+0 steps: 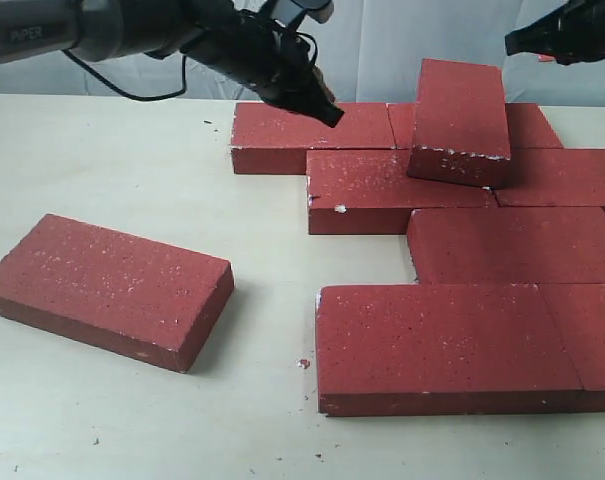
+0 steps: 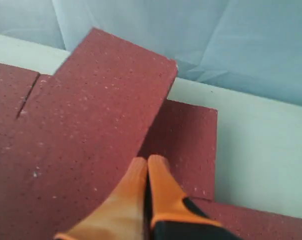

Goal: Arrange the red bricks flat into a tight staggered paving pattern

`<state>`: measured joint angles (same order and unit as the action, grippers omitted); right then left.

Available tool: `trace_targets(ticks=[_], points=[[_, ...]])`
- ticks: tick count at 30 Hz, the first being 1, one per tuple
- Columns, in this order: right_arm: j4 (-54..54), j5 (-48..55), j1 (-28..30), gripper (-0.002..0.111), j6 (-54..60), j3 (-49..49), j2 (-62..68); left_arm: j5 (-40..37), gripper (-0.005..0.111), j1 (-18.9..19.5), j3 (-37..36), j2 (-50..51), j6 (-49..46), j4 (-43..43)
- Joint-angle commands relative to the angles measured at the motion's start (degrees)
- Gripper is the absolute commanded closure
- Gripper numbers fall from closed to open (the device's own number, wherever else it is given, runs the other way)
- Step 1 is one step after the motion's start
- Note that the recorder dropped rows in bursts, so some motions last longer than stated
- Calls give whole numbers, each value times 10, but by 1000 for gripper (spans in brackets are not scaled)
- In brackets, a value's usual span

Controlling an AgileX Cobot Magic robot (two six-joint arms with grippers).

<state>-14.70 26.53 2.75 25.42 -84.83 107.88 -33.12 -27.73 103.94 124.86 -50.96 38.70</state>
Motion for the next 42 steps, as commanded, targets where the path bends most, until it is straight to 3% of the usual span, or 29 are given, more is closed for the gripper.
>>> trace_targets(ticks=[1,4,9,16,28,42], points=[[8,75,39,109,-20,-40,40,-14,107,-34,53,34,68,-60],[12,75,45,109,-20,-40,68,16,107,-69,94,68,182,-176],[0,58,45,109,-20,-40,104,66,107,-94,143,119,239,-184],[-22,46,45,109,-20,-40,151,136,107,-95,174,170,254,-148],[-53,41,6,109,6,-40,157,142,107,-96,206,202,251,-87],[-54,49,-15,109,6,-40,147,149,107,-113,206,198,246,-87]])
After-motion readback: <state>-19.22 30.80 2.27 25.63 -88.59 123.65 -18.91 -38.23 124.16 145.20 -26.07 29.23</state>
